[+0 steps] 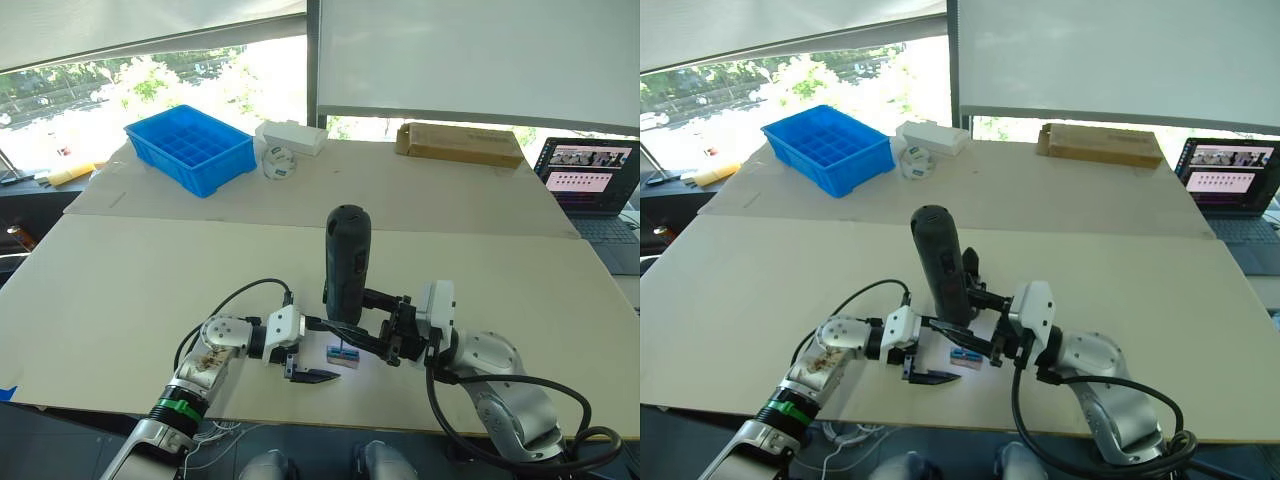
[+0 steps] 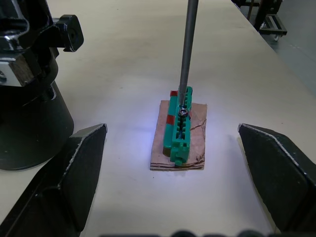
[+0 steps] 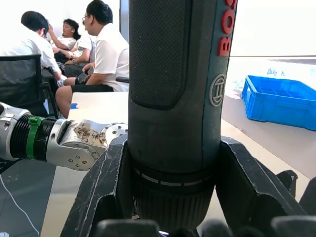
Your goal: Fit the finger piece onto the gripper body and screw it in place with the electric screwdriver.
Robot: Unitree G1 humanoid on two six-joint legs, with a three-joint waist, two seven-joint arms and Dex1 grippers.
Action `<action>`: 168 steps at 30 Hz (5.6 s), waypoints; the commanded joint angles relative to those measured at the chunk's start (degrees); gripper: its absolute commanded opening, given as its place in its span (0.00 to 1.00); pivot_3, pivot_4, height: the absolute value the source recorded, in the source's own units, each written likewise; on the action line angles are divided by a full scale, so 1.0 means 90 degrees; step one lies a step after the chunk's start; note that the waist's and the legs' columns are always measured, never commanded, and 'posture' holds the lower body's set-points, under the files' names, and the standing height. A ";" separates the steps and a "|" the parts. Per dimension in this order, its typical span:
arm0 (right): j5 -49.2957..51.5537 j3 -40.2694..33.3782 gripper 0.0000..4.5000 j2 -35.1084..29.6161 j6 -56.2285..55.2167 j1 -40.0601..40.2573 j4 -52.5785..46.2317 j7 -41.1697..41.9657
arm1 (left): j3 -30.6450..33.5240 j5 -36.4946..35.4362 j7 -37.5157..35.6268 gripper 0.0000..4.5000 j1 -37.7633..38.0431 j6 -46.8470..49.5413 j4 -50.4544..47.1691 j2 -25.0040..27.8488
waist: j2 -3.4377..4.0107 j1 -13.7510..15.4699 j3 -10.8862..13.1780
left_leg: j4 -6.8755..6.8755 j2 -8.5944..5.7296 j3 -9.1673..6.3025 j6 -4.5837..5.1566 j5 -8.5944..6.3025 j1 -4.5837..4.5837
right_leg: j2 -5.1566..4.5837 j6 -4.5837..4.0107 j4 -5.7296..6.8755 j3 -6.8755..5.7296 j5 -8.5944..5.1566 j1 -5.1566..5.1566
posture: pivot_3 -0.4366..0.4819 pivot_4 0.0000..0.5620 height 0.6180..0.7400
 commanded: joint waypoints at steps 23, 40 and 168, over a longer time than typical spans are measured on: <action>-0.0008 0.0017 0.42 0.0037 -0.0197 0.0000 -0.0153 -0.0005 | -0.0218 0.0121 0.0007 1.00 0.0146 0.0007 0.0076 -0.0028 | 0.0000 0.0000 0.0000 | 0.0001 0.0000 0.0000 0.0000 0.0000 0.0000 | 0.0000 0.0000 0.0000 0.0000 0.0000 0.0000 | 0.48 0.27 1.00; -0.0023 -0.0031 0.42 0.0004 -0.0218 0.0029 -0.0075 0.0017 | -0.0228 0.0118 0.0017 1.00 0.0150 0.0036 0.0037 -0.0028 | 0.0001 0.0000 -0.0003 | 0.0001 0.0000 -0.0001 0.0000 0.0000 0.0002 | 0.0000 0.0000 0.0000 0.0000 0.0000 0.0003 | 0.48 0.27 1.00; 0.2908 -0.1989 0.42 -0.1637 0.1725 -0.1211 -0.1667 -0.1158 | 0.0536 -0.0116 0.1092 0.50 -0.0827 0.0391 0.1081 -0.0902 | -0.0002 0.0000 -0.0001 | -0.0008 -0.0001 -0.0009 -0.0001 0.0006 -0.0003 | -0.0001 -0.0001 -0.0004 -0.0006 0.0003 -0.0001 | 0.48 0.27 1.00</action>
